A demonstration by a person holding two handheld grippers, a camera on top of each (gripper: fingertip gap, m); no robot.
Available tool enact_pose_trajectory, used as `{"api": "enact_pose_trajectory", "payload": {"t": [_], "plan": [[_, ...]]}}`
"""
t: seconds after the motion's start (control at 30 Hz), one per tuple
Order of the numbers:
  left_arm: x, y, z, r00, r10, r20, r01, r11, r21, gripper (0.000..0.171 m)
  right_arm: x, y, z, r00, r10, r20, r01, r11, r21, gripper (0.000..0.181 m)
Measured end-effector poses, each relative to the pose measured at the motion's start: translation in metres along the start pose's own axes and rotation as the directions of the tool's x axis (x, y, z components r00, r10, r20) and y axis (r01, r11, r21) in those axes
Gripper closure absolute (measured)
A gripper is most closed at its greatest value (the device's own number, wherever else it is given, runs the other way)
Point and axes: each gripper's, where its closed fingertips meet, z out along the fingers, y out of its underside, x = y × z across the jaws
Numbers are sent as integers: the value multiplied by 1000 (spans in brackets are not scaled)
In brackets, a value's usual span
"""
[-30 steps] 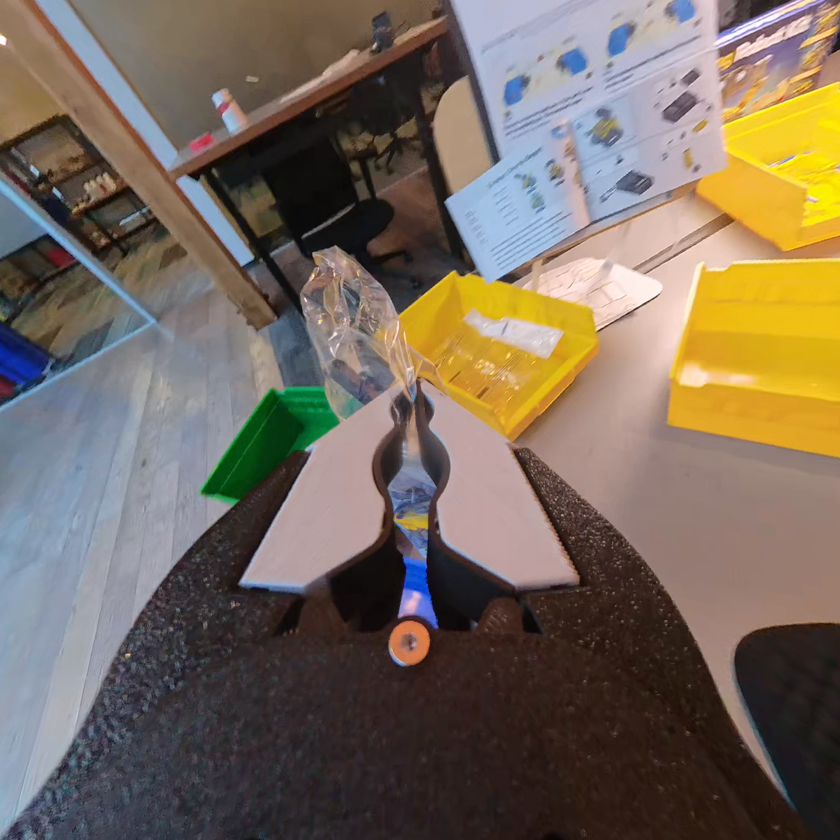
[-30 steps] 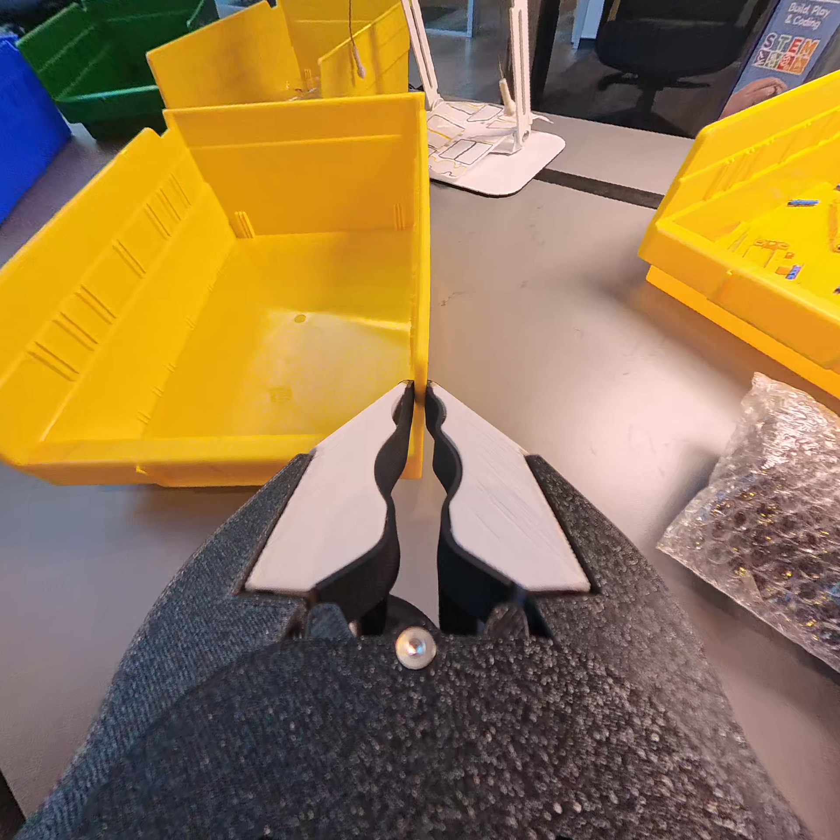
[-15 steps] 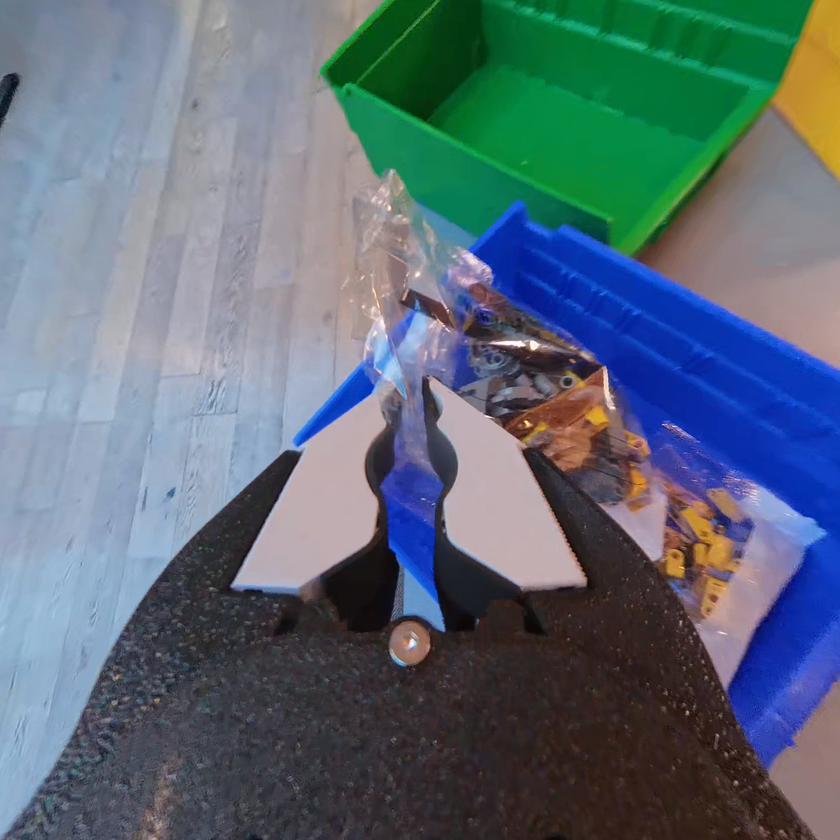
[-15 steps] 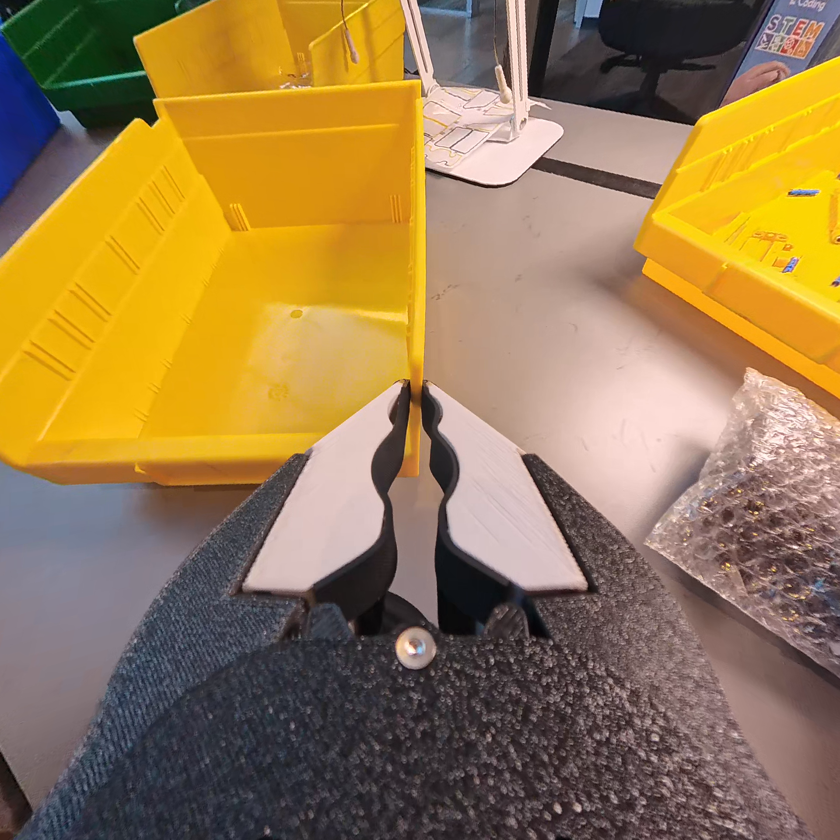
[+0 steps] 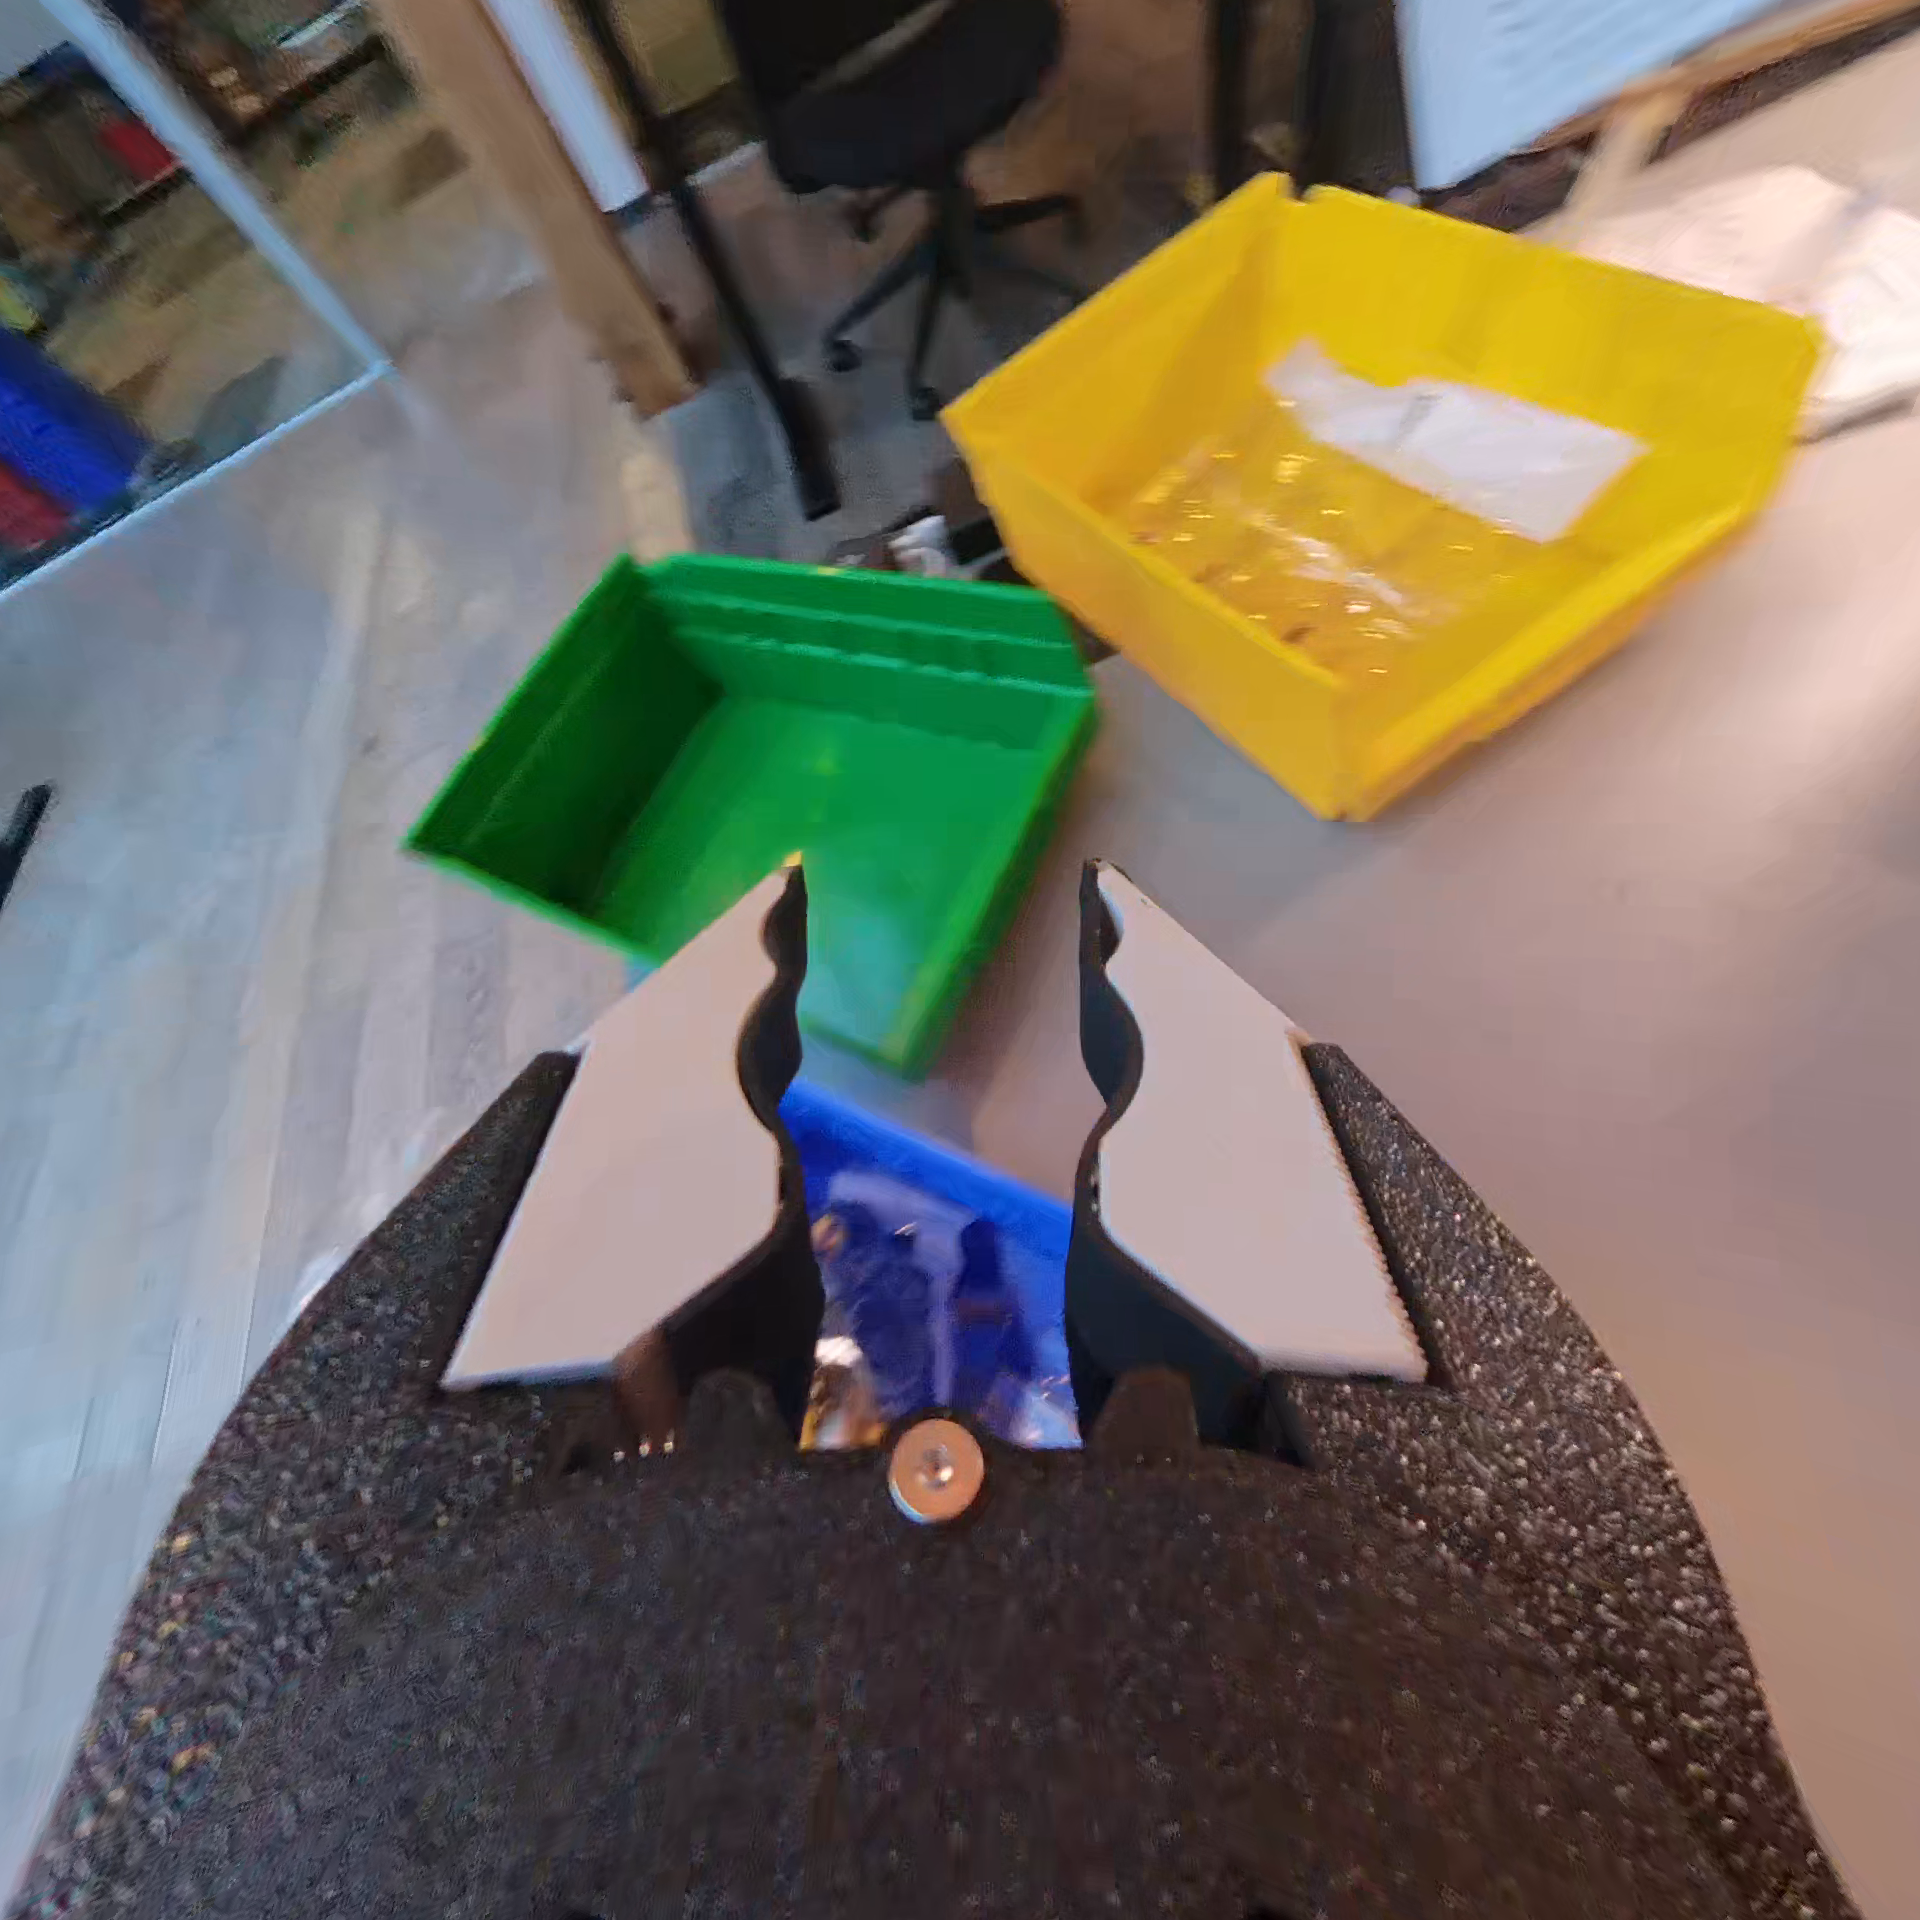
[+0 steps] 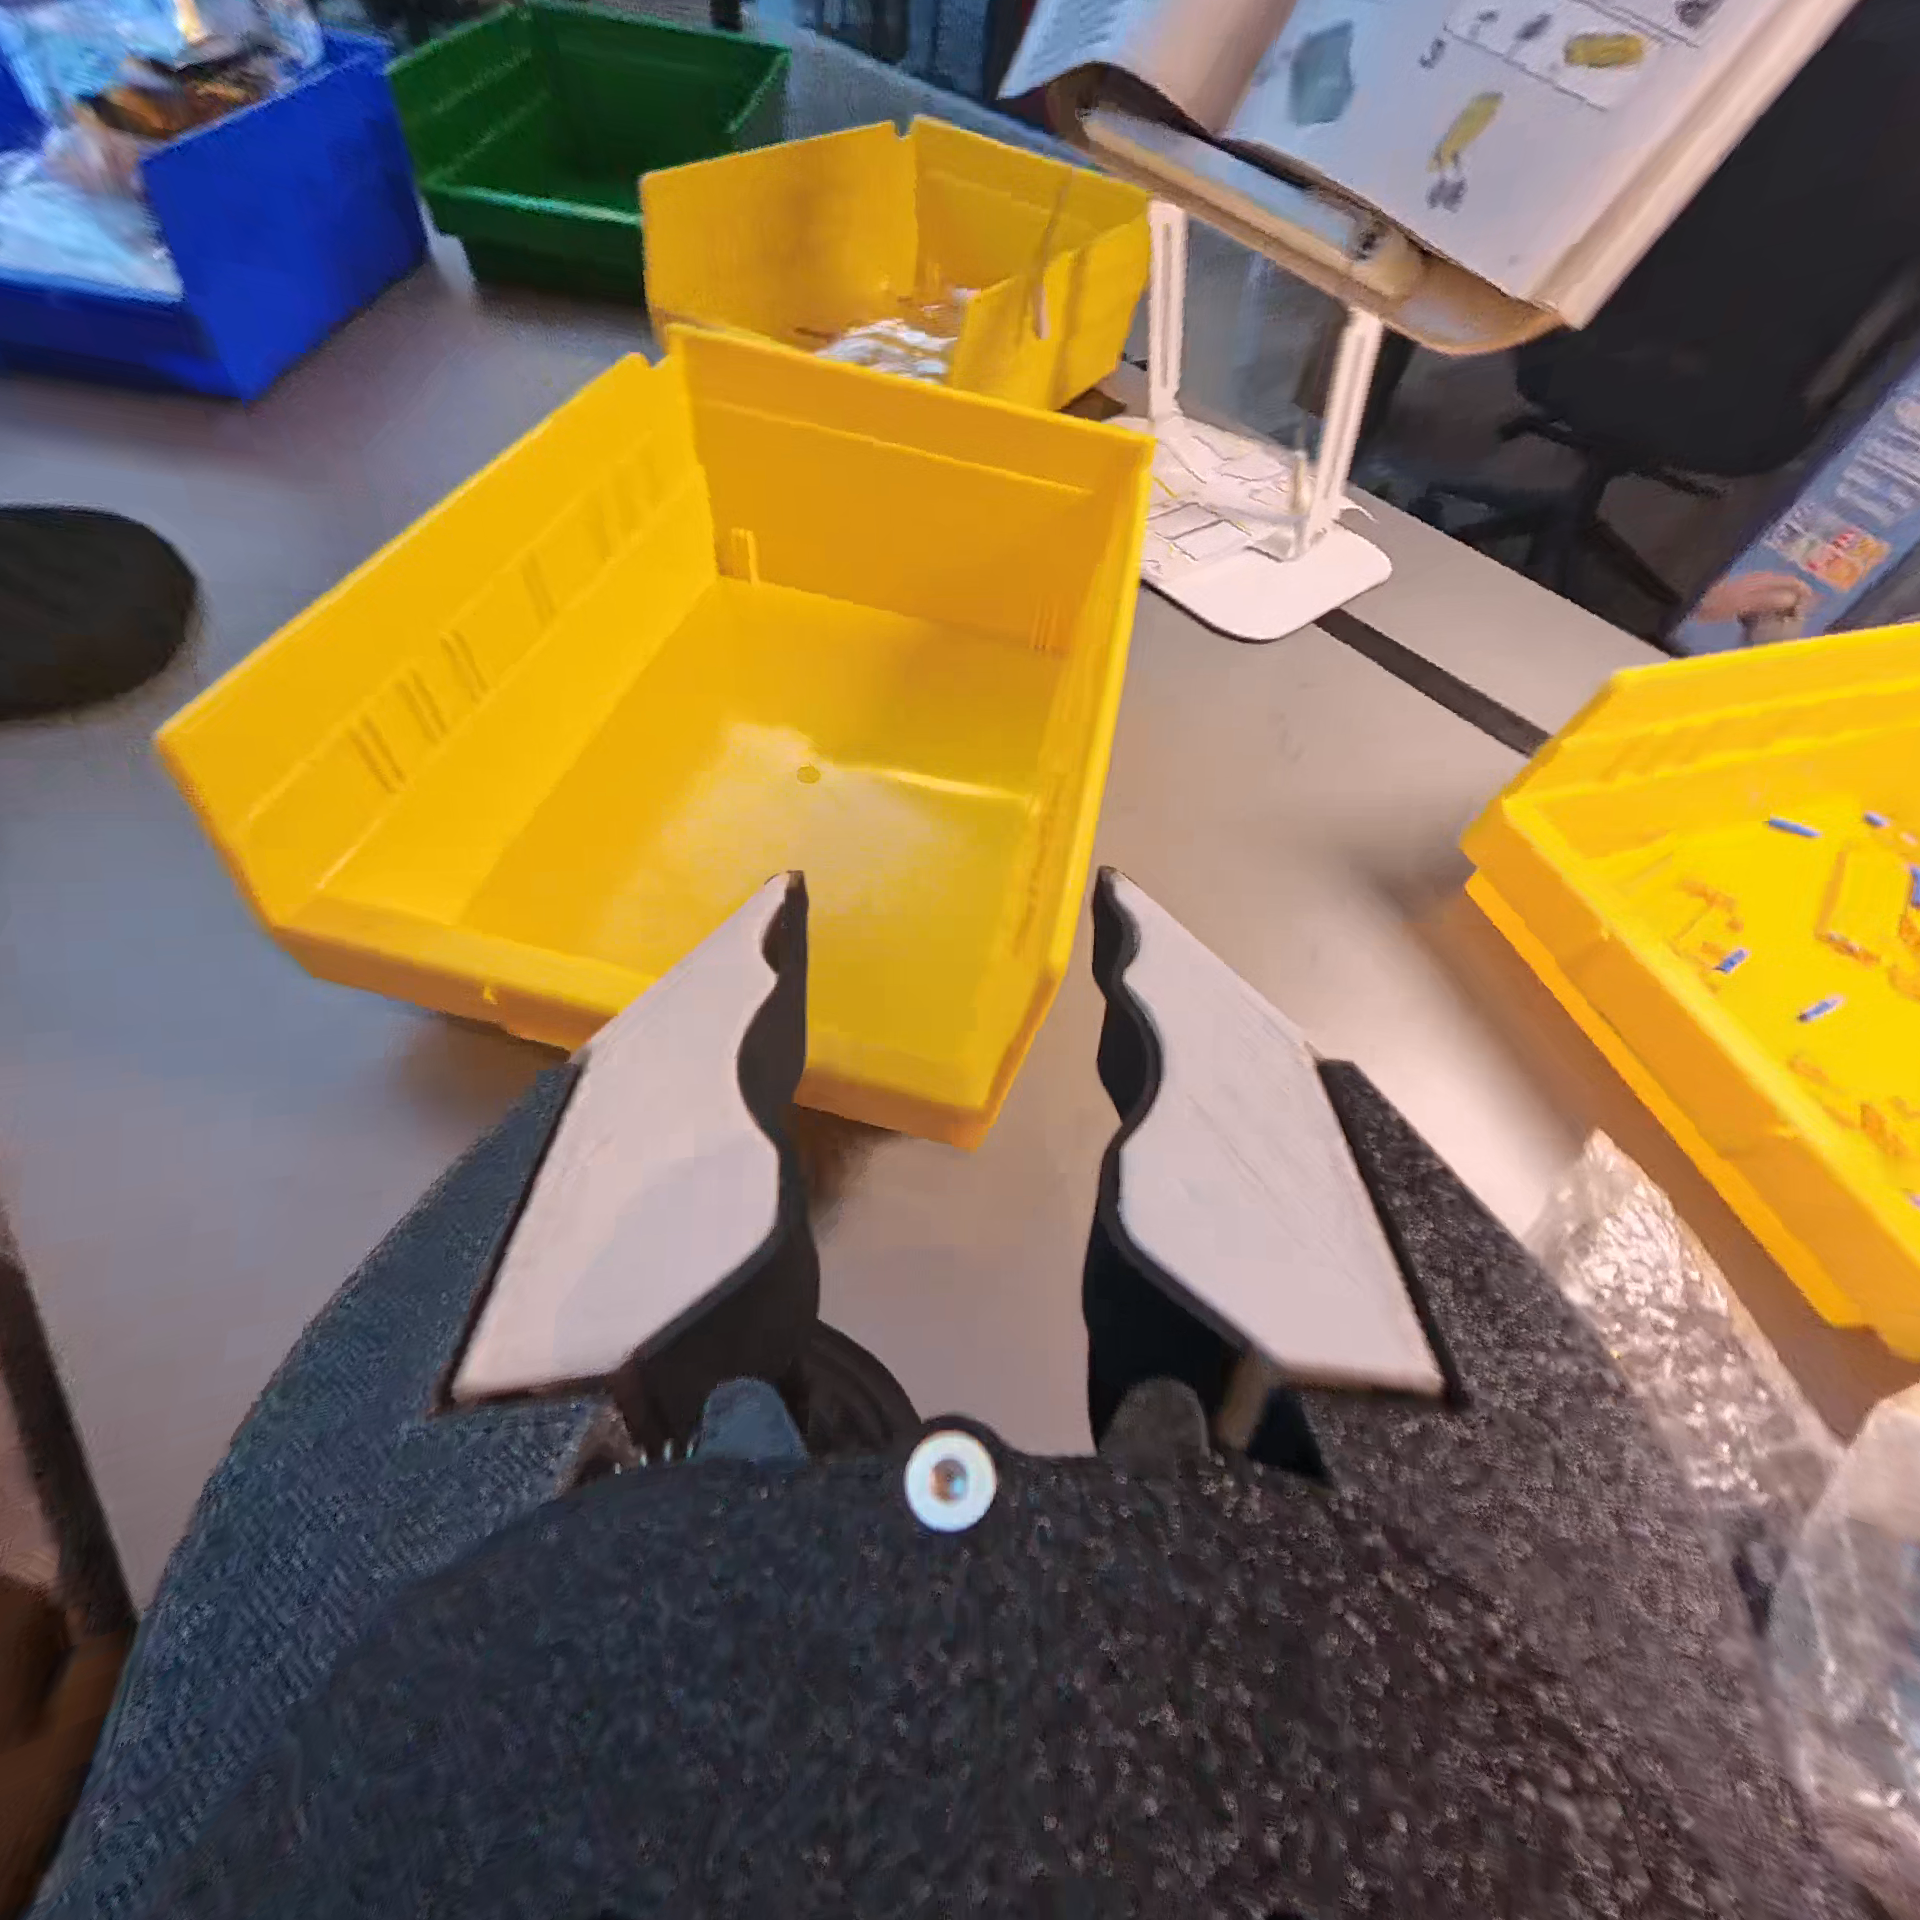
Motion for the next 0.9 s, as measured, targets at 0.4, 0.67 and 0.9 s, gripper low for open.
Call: {"api": "enact_pose_trajectory", "payload": {"t": [0.4, 0.67, 0.9], "plan": [[215, 30, 205, 786, 453, -421, -599, 727, -336, 113, -97, 50, 44, 721, -471, 508, 663, 682, -307, 98], [231, 31, 208, 731, 427, -532, -638, 704, -311, 145, -100, 67, 57, 660, -453, 600, 706, 646, -289, 146], [243, 15, 132, 731, 376, -569, -588, 770, -247, 147, -119, 65, 57, 585, -517, 625, 761, 616, -203, 159]]}}
